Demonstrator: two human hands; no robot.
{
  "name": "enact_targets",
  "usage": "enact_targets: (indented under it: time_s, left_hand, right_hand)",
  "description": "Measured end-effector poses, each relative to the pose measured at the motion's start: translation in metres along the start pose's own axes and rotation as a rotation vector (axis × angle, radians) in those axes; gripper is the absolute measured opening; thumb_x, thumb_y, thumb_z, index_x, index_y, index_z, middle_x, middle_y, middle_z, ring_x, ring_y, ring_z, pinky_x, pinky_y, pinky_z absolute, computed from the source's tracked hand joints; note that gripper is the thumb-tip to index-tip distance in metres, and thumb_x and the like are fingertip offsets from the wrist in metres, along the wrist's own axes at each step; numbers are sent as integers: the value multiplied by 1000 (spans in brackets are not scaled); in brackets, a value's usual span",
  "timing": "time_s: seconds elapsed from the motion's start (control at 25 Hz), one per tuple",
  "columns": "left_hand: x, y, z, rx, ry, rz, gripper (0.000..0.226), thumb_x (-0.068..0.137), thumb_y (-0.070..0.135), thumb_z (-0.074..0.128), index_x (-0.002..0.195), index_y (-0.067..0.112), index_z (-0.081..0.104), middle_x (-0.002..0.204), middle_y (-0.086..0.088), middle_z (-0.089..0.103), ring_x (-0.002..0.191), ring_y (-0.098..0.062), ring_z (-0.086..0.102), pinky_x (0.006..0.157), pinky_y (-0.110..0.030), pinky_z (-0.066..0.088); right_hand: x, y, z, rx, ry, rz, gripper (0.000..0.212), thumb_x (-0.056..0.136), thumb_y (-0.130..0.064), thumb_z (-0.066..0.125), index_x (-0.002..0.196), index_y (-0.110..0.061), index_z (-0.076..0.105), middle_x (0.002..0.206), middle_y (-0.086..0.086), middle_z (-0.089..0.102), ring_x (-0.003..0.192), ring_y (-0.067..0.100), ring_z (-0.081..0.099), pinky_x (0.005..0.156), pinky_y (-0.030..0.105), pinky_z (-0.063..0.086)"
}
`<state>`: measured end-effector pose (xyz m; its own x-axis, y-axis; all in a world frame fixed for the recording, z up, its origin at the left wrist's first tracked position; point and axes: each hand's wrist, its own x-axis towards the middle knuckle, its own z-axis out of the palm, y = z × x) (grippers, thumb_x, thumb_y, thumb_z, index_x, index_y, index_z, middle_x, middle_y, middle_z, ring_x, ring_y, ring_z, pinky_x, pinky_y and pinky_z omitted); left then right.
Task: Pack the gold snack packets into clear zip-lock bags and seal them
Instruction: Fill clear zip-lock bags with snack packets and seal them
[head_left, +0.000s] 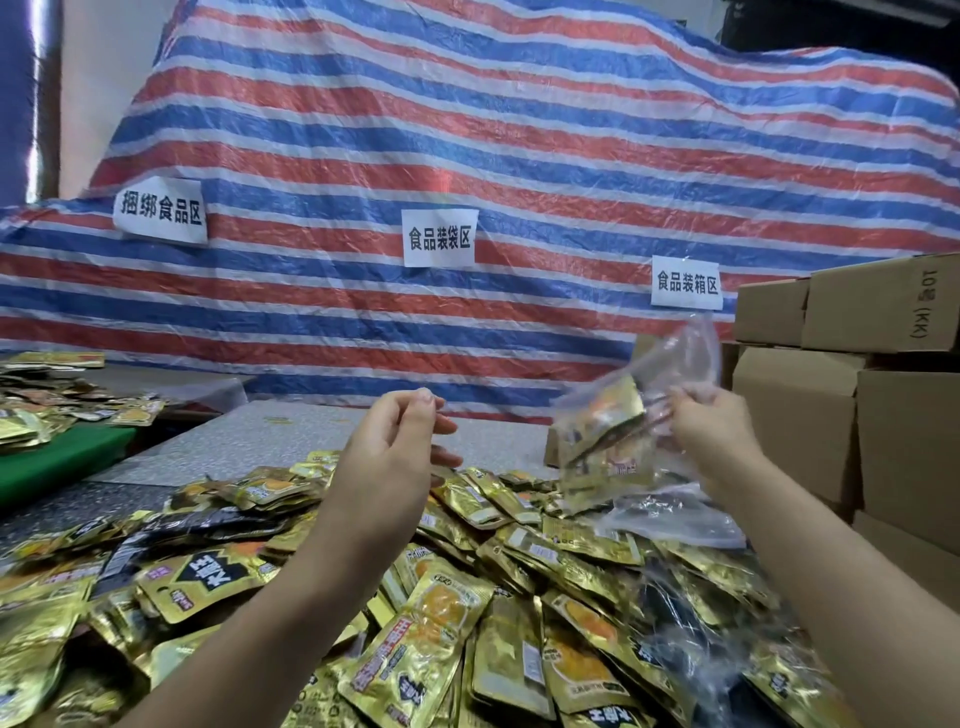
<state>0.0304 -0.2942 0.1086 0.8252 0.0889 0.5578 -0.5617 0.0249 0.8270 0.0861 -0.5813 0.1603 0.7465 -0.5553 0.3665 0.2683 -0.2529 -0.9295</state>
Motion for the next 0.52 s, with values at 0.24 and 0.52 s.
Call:
enact_targets:
  time_s: [0.24, 0.52]
  left_hand:
    - [-2, 0, 1, 10, -38, -49, 36, 103, 42, 34, 97, 21, 63, 95, 1, 70, 79, -17, 70, 73, -37, 53]
    - [-1, 2, -1, 33, -47, -67, 37, 104, 40, 33, 99, 18, 62, 97, -3, 69, 75, -15, 69, 74, -39, 53]
  right_hand:
    - [3, 129, -18, -197, 161, 429, 17, 94, 3, 51, 110, 8, 55, 87, 21, 57, 66, 28, 53, 50, 33, 39]
    - [-8, 102, -5, -505, 272, 134, 44, 87, 3, 58, 128, 4, 46, 125, 26, 54, 101, 39, 56, 66, 35, 44]
